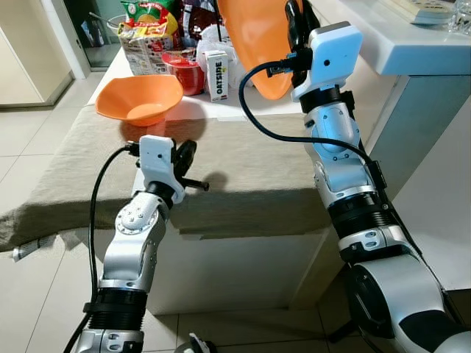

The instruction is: Setting the table

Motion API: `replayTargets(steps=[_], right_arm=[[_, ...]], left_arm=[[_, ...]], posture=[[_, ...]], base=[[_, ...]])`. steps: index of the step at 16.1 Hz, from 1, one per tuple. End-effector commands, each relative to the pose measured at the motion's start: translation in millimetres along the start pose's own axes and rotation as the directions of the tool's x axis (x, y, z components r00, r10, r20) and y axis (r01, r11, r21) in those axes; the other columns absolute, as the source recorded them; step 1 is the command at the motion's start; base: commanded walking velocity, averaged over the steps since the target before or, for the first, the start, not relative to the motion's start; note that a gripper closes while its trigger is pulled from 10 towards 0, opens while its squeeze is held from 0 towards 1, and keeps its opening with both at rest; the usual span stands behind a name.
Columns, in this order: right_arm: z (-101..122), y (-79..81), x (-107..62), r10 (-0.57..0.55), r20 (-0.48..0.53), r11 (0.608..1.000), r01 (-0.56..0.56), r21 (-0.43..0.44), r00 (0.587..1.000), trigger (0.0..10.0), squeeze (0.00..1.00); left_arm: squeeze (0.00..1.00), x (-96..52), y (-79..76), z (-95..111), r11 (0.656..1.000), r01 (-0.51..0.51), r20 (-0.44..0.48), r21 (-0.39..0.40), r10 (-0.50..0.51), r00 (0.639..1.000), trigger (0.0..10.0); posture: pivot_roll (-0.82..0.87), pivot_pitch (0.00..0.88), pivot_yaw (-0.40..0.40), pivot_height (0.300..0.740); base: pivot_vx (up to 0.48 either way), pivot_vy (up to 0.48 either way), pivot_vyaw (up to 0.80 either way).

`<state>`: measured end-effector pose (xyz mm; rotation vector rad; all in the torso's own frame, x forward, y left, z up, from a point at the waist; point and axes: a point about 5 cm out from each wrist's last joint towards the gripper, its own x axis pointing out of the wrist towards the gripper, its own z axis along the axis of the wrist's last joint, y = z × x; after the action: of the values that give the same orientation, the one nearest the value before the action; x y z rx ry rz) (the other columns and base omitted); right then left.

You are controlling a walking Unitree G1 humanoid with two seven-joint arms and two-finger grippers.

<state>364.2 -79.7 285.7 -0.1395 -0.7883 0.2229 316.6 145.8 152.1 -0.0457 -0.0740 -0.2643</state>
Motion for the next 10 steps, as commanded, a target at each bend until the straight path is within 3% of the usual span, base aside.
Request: replayTargets(steps=[1, 7, 10], right_arm=[[6.1, -0.3, 2.0, 0.0, 0.034, 1.0, 0.0, 0.004, 0.999, 0.0, 0.0], [4.2, 0.3, 1.8, 0.006, 0.028, 1.0, -0.006, 0.0, 1.0, 0.0, 0.0], [3.3, 1.1, 1.1, 0.009, 0.025, 1.0, -0.009, -0.002, 1.0, 0.0, 0.0]], left_arm=[[0.0, 3.1, 0.4, 7.7, 1.0, -0.01, 0.019, 0.001, 0.01, 1.0, 10.0], [0.0, 4.4, 3.6, 8.7, 1.0, -0.021, 0.014, -0.002, 0.021, 1.0, 10.0], [0.0, 4.8, 3.5, 7.6, 1.0, -0.021, 0.007, 0.008, 0.021, 1.0, 10.0]], posture=[[-0.05, 0.0, 0.054, 0.736], [-0.05, 0.0, 0.05, 0.736], [-0.05, 0.0, 0.052, 0.736]], base=[[-0.349, 0.0, 0.0], [-0.48, 0.0, 0.0], [0.0, 0.0, 0.0]])
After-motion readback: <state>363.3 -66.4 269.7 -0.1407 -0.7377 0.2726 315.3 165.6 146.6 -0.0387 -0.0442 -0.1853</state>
